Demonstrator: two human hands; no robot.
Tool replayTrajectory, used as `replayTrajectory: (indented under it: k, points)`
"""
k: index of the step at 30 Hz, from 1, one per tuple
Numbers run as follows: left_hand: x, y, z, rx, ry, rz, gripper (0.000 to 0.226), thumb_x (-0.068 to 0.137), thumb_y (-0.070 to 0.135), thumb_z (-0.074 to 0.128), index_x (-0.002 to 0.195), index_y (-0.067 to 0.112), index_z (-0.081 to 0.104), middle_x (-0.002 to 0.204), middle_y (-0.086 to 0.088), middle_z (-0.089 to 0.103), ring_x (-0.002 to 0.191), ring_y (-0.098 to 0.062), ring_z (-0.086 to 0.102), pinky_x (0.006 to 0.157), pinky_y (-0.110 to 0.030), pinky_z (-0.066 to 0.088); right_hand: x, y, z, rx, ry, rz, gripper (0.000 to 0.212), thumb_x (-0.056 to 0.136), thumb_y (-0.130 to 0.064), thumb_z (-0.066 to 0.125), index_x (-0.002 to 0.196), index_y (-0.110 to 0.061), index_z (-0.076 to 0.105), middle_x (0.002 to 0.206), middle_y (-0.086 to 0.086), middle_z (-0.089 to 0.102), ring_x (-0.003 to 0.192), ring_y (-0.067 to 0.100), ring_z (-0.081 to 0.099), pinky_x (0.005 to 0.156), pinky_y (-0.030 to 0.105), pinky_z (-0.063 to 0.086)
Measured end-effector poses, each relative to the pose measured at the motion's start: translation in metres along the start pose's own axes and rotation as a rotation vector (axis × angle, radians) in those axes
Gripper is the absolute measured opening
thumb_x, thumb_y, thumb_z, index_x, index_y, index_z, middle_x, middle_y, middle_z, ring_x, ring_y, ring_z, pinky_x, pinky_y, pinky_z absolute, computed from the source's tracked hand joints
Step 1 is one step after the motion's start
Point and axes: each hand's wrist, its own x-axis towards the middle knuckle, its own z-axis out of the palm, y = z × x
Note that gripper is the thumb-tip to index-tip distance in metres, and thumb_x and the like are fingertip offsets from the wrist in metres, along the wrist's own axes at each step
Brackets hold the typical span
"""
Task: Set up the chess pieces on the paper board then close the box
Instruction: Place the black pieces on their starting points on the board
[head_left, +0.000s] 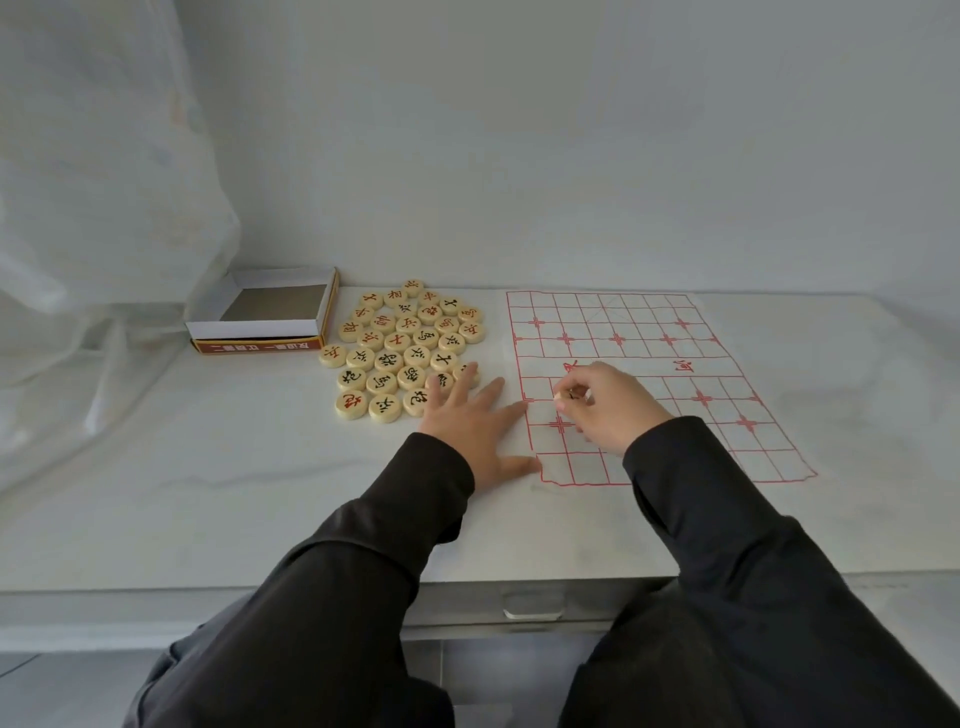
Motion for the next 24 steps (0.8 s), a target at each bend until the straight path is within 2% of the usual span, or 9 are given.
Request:
replayTrajectory:
  k: [3,5,10,13,15,18,21,24]
  points:
    - [-0.001,0.002,-0.001,0.006,-0.005,0.003,0.082,0.079,0.078,0.03,0.147,0.038,0.01,0.158,0.004,0.003,0.143,-0.03,-0.013,0.11,-0.058,-0.009,-0.003,0.005,0.003,-0.114,-0.073,0.003,0.024,0.095,-0.019,0.052,0.118,-0.018,0.057,0.127,0.002,0.048,0.105,0.017,0.052,0.086,0.019,0.034]
    - [-0.001,0.0,-0.001,0.007,-0.021,0.012,0.082,0.079,0.078,0.03,0.147,0.038,0.009,0.158,0.003,0.001,0.143,-0.03,-0.014,0.111,-0.058,-0.009,-0.004,0.008,0.006,-0.143,-0.085,-0.001,0.025,0.095,-0.019,0.052,0.12,-0.019,0.055,0.13,0.001,0.045,0.113,0.019,0.051,0.087,0.018,0.032]
    - [0.002,-0.004,-0.003,-0.021,-0.048,0.042,0.083,0.08,0.074,0.037,0.148,0.036,0.01,0.158,0.002,-0.002,0.143,-0.026,-0.016,0.114,-0.053,-0.008,-0.007,0.013,0.011,-0.19,-0.091,-0.055,0.031,0.094,-0.028,0.052,0.125,-0.02,0.051,0.119,-0.002,0.05,0.101,0.014,0.053,0.083,0.02,0.038]
    - [0.004,-0.004,-0.003,-0.047,-0.026,0.055,0.081,0.081,0.072,0.038,0.148,0.033,0.015,0.158,0.003,0.004,0.144,-0.024,-0.013,0.116,-0.051,-0.005,-0.006,0.019,0.006,-0.103,-0.113,-0.038,0.036,0.093,-0.033,0.053,0.126,-0.02,0.051,0.105,-0.002,0.056,0.092,0.013,0.053,0.079,0.021,0.04]
    - [0.007,-0.003,-0.003,-0.082,0.024,0.061,0.076,0.083,0.068,0.04,0.147,0.031,0.021,0.157,0.004,0.011,0.145,-0.021,-0.009,0.117,-0.05,-0.003,-0.001,0.027,-0.002,-0.069,-0.04,-0.012,0.038,0.094,-0.034,0.051,0.128,-0.018,0.052,0.114,0.001,0.057,0.102,0.016,0.053,0.089,0.027,0.042]
    - [0.011,0.004,-0.003,-0.163,0.121,0.098,0.064,0.088,0.056,0.045,0.144,0.028,0.03,0.153,0.005,0.025,0.145,-0.018,0.0,0.118,-0.044,0.001,0.01,0.045,-0.011,-0.269,0.055,0.067,0.046,0.095,-0.036,0.048,0.136,-0.018,0.044,0.139,0.004,0.046,0.128,0.024,0.04,0.107,0.041,0.035]
    - [0.014,0.015,0.003,-0.317,0.22,0.149,0.057,0.09,0.046,0.051,0.14,0.024,0.039,0.144,0.003,0.04,0.143,-0.016,0.012,0.117,-0.036,0.01,0.018,0.053,-0.009,-0.4,-0.025,0.15,0.055,0.095,-0.041,0.046,0.144,-0.02,0.031,0.147,0.003,0.038,0.137,0.027,0.03,0.113,0.051,0.024]
    - [0.018,0.023,0.008,-0.404,0.299,0.192,0.051,0.088,0.044,0.056,0.133,0.02,0.051,0.135,0.001,0.05,0.141,-0.019,0.022,0.115,-0.036,0.019,0.021,0.055,-0.004,-0.435,-0.086,0.198,0.061,0.094,-0.048,0.042,0.146,-0.023,0.023,0.151,0.002,0.03,0.14,0.028,0.021,0.112,0.056,0.014]
